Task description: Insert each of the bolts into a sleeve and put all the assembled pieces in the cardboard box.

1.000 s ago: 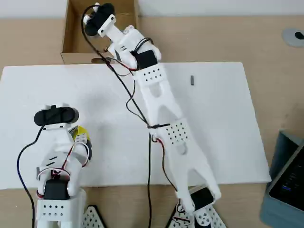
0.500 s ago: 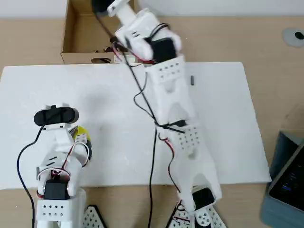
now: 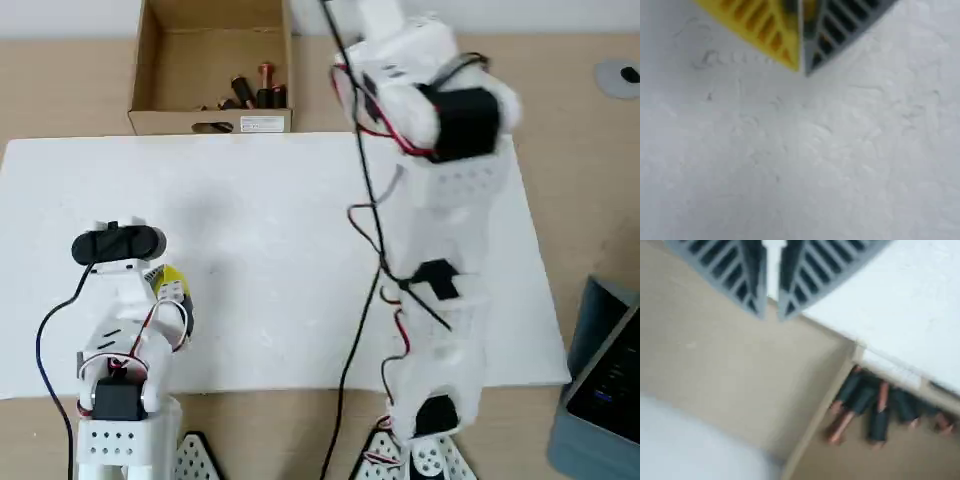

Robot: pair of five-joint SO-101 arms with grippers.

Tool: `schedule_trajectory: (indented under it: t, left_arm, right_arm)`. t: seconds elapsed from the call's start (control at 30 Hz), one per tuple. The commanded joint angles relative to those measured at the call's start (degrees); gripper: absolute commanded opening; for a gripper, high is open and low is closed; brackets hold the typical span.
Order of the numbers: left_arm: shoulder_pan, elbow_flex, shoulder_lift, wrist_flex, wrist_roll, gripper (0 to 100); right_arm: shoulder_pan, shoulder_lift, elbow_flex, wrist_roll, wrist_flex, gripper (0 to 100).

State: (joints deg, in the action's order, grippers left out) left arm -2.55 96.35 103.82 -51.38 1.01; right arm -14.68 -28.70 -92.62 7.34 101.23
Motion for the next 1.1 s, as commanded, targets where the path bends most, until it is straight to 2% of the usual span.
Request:
schedule_trajectory:
  t: [0.0,0.2,0.33,0.63,0.77,1.07]
  left_arm:
    - [-0.53,0.7,0.48,-0.09,0.18,0]
    - [-0.53,0.7,0.48,-0.09,0.18,0]
    - [-0.53,0.7,0.48,-0.09,0.18,0]
    - [-0.53,0.7,0.48,-0.09,0.18,0]
    - [-0.53,0.7,0.48,-0.09,0.18,0]
    - [-0.53,0.7,0.48,-0.09,0.18,0]
  right_arm:
    - [2.77,8.13,-2.59,-0.35,1.14,0.9]
    - [6.02,16.31,-1.98,-0.09,1.23,0.9]
    - [8.84,24.31,6.55,0.0,1.23,0.9]
    - [15.25,49.36,47.78,0.0,0.88,0.9]
    - [15.6,58.68,63.78,-0.26,0.26,0.9]
    - [15.52,82.24,106.77,-1.93,-16.18,0.9]
